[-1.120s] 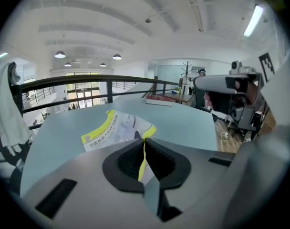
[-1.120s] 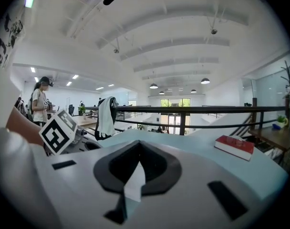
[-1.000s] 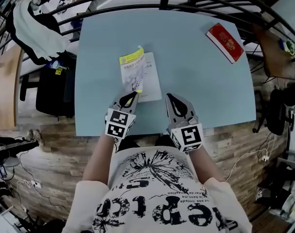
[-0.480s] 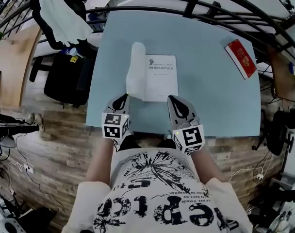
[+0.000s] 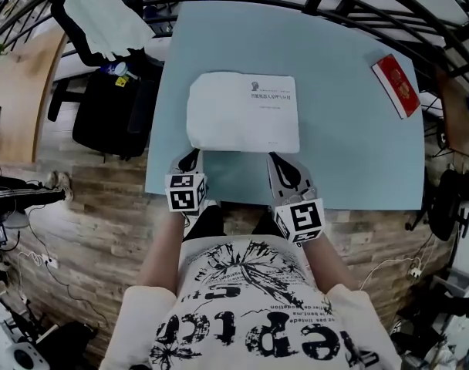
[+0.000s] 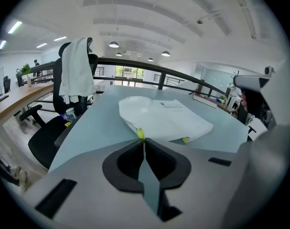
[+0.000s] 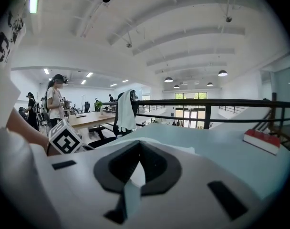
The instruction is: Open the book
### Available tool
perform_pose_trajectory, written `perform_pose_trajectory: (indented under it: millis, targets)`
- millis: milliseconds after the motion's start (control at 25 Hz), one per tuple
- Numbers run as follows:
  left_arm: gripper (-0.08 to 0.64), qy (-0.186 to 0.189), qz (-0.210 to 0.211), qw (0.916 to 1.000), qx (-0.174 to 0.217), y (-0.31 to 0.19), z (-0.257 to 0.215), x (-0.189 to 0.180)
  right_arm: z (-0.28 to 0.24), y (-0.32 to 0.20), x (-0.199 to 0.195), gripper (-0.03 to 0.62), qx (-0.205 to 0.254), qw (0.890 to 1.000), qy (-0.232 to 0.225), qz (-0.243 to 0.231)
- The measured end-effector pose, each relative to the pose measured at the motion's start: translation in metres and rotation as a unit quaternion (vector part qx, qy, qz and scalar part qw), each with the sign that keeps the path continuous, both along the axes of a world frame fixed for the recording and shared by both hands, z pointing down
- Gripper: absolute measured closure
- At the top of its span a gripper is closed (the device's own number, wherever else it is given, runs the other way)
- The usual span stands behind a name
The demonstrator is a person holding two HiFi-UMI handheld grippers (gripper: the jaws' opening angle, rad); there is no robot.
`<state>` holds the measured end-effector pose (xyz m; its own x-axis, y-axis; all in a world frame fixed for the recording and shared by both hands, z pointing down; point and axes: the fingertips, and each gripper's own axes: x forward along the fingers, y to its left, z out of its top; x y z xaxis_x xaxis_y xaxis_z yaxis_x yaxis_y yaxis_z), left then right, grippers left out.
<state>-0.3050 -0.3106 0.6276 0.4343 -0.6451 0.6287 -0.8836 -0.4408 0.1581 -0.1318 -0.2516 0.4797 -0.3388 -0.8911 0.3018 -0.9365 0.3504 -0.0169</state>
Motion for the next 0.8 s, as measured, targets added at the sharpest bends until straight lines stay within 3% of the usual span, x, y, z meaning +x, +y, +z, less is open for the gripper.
perform_pose_trajectory:
  millis: [440,560,600,680,800]
  targets:
    - [0.528,0.017,-0.035,0.997,-0.067,-0.002,0.033,-0.003,0.014,0.005,0.005,0.581,-0.018,1.0,0.004,0.022]
    - [0.466,0.031,-0.042,0.9959,-0.074,0.001,0.032,-0.005,0.012,0.004,0.01,0.581,-0.017,1.0,0.004,0.022]
    - [0.425,0.031,-0.043,0.996,-0.072,0.001,0.031,-0.006,0.011,0.004,0.012,0.581,-0.017,1.0,0.004,0.022]
    - [0.414,0.029,-0.047,0.9967,-0.06,0.001,0.026,-0.009,0.01,0.002,0.016,0.581,-0.014,1.0,0.004,0.022]
    - [0.393,0.033,-0.056,0.9978,-0.013,-0.006,0.0,-0.013,0.007,-0.002,0.019,0.581,-0.01,1.0,0.003,0.019]
